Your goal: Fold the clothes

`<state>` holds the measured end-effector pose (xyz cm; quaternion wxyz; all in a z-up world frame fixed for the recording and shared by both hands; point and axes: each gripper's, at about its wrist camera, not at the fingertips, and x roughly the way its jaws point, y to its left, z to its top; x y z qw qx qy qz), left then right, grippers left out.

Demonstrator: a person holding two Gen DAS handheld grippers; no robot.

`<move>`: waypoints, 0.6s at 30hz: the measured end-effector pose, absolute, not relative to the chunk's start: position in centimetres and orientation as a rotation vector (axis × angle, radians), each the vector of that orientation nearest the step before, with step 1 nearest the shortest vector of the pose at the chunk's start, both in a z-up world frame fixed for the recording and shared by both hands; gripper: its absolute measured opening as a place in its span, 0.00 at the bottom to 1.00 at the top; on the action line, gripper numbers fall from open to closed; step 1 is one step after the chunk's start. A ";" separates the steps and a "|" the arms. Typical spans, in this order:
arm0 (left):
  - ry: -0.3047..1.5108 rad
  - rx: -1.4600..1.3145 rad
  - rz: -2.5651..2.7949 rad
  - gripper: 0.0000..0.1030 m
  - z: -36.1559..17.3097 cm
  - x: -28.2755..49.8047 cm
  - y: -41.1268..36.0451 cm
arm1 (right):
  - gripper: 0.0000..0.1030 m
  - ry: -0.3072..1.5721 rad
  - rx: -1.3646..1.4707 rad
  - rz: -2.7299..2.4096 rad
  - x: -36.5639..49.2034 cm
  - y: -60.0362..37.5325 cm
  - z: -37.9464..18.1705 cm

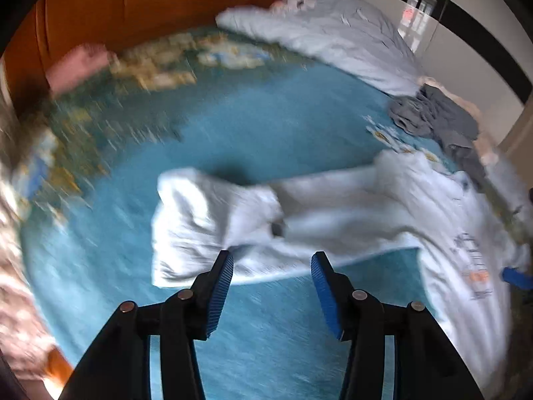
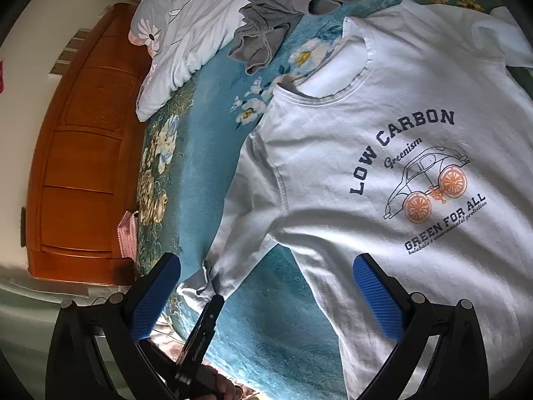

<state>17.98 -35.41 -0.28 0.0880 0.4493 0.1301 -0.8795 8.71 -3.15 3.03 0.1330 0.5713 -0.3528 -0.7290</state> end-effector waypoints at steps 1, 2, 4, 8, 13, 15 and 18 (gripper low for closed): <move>0.383 1.317 -2.612 0.53 -0.2 17.9 -35.8 | 1.00 -1.025 1.658 -2.111 8.7 -3.2 3.0; 0.399 1.314 -2.604 0.53 -0.3 17.8 -36.1 | 1.00 -1.026 1.660 -2.109 8.7 -3.2 3.0; 0.395 1.309 -2.592 0.53 -0.7 17.6 -36.5 | 1.00 -1.028 1.662 -2.108 8.8 -3.2 2.9; 0.231 1.322 -2.612 0.53 -1.4 17.1 -35.5 | 1.00 -1.030 1.666 -2.108 8.7 -3.1 2.9; 0.016 1.416 -2.631 0.53 -2.8 16.8 -33.7 | 1.00 -1.034 1.666 -2.110 8.7 -3.1 2.9; -0.065 1.446 -2.630 0.53 -3.4 16.8 -33.1 | 1.00 -1.031 1.663 -2.108 8.7 -3.1 2.9; -0.109 1.418 -2.600 0.53 -3.8 16.7 -33.0 | 1.00 -1.028 1.662 -2.107 8.7 -3.2 3.0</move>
